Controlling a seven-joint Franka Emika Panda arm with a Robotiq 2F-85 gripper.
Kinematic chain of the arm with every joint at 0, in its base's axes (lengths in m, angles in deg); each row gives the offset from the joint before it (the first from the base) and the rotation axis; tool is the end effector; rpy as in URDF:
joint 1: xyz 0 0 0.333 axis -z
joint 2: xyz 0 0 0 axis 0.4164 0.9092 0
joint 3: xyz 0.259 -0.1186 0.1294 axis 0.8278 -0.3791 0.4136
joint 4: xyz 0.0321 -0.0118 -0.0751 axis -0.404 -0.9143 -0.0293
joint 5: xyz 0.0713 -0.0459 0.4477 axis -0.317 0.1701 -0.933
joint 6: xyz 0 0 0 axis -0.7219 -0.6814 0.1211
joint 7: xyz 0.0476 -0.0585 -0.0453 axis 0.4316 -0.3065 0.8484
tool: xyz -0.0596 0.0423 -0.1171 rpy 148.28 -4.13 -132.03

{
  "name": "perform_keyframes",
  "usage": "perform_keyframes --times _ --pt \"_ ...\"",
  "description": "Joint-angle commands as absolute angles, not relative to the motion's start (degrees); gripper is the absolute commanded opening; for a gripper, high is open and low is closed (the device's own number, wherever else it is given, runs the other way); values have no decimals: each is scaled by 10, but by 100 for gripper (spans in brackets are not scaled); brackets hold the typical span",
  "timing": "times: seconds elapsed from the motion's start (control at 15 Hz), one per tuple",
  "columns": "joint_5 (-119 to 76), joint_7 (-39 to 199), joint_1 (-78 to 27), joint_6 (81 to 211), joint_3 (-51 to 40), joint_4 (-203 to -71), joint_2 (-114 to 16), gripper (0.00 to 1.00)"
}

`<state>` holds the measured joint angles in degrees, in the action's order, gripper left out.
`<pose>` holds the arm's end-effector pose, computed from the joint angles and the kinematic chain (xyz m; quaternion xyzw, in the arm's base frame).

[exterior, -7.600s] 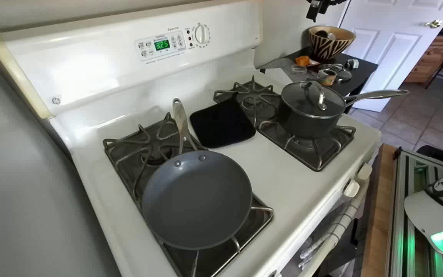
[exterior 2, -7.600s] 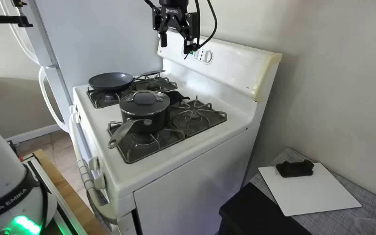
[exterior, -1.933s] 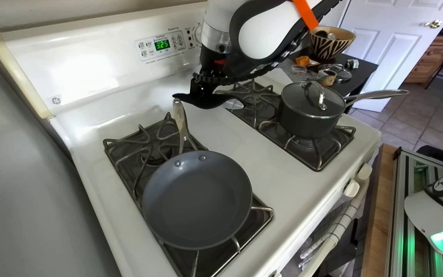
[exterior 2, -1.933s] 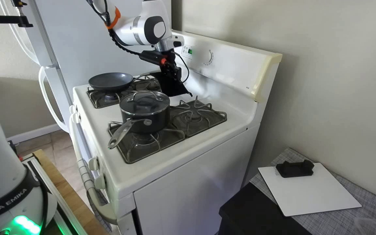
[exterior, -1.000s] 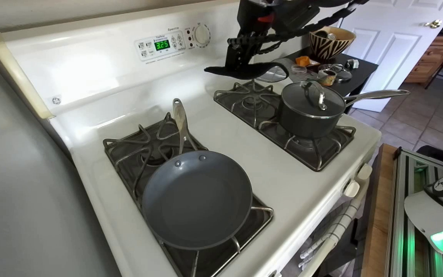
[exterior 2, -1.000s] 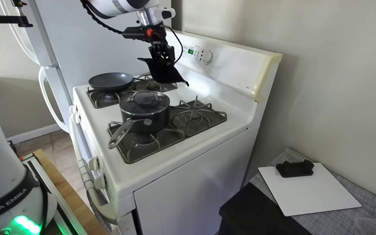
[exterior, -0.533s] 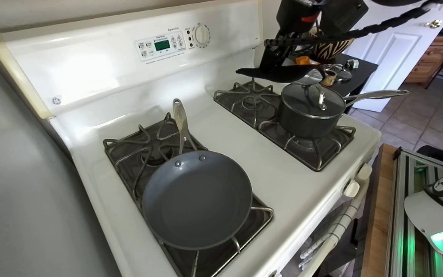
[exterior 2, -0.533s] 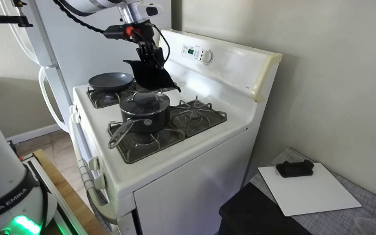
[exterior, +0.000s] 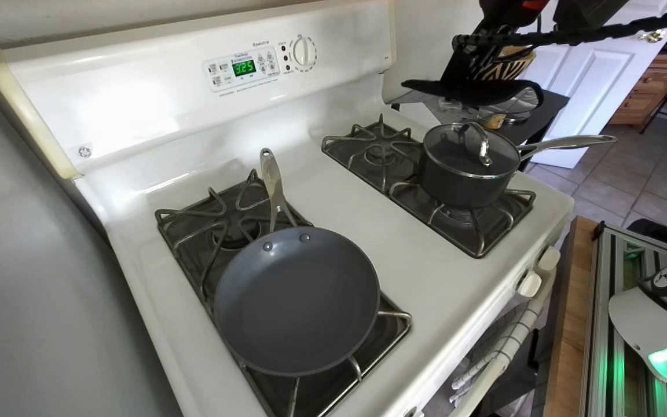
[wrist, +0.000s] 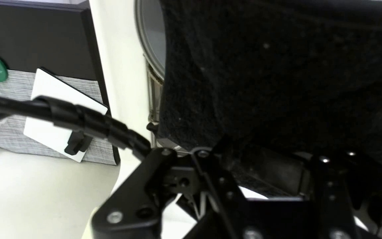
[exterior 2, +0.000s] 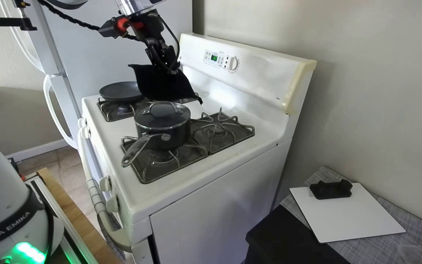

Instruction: Use the black trivet mat to lift the lid from the pot and put it on the stove

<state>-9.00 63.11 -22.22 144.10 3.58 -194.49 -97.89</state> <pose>0.4595 0.0098 0.3974 0.9791 -0.0849 0.1524 0.1048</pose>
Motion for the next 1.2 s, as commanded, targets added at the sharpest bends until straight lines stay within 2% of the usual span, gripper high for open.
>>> perform_keyframes --times 0.0,0.8,0.87,0.93,1.07,1.13 --pt "-77 615 -194 1419 64 -1976 -1018 0" --pt "-64 561 -164 1419 111 -1981 -978 0" --pt "-66 560 -165 1416 111 -1980 -975 4" --pt "-70 560 -167 1415 110 -1978 -972 26" --pt "-79 568 -174 1411 103 -1975 -967 31" --pt "-84 575 -178 1410 100 -1973 -965 37"
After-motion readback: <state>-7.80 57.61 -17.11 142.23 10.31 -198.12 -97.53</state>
